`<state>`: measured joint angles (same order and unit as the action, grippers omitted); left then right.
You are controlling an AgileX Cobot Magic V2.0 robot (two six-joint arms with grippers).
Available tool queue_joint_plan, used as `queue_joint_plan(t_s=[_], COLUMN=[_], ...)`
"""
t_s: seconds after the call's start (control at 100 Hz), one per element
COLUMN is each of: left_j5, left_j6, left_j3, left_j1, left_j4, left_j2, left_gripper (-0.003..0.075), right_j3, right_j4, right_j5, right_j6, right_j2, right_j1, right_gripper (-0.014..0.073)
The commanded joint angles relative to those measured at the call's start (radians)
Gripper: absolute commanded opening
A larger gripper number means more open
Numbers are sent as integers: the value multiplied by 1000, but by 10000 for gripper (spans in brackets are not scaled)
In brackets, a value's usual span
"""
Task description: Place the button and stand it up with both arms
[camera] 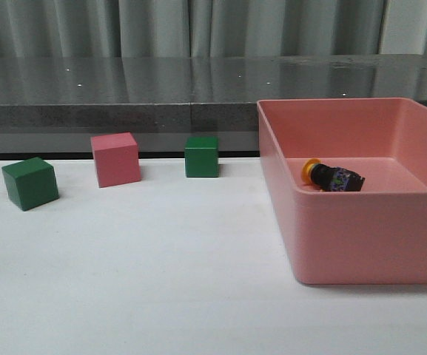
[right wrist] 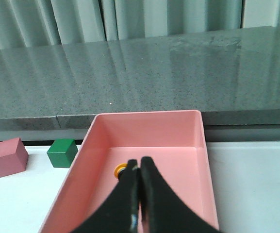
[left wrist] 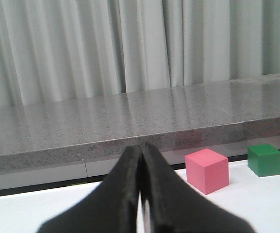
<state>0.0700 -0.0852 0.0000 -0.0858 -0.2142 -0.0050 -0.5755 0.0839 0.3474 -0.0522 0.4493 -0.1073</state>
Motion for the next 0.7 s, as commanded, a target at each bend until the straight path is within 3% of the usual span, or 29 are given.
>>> queue_joint_plan(t_s=[0.0, 0.27, 0.47, 0.59, 0.69], left_j5=[74, 74, 74, 74, 74], left_j6=[-9, -9, -9, -9, -9], left_j3=[44, 44, 44, 44, 44], left_j1=[3, 3, 3, 3, 3], left_j4=[2, 2, 2, 2, 2], left_j2=[-30, -30, -30, -30, -30], left_gripper=[-19, -19, -19, -19, -19], right_j3=[-113, -275, -341, -353, -353], right_j4=[14, 35, 35, 35, 35], right_j5=[-44, -28, -32, -63, -119], right_j6=[14, 14, 70, 111, 138], right_j2=[134, 489, 701, 790, 847], right_j1=[1, -6, -78, -123, -140], right_gripper=[-62, -62, -30, 163, 442])
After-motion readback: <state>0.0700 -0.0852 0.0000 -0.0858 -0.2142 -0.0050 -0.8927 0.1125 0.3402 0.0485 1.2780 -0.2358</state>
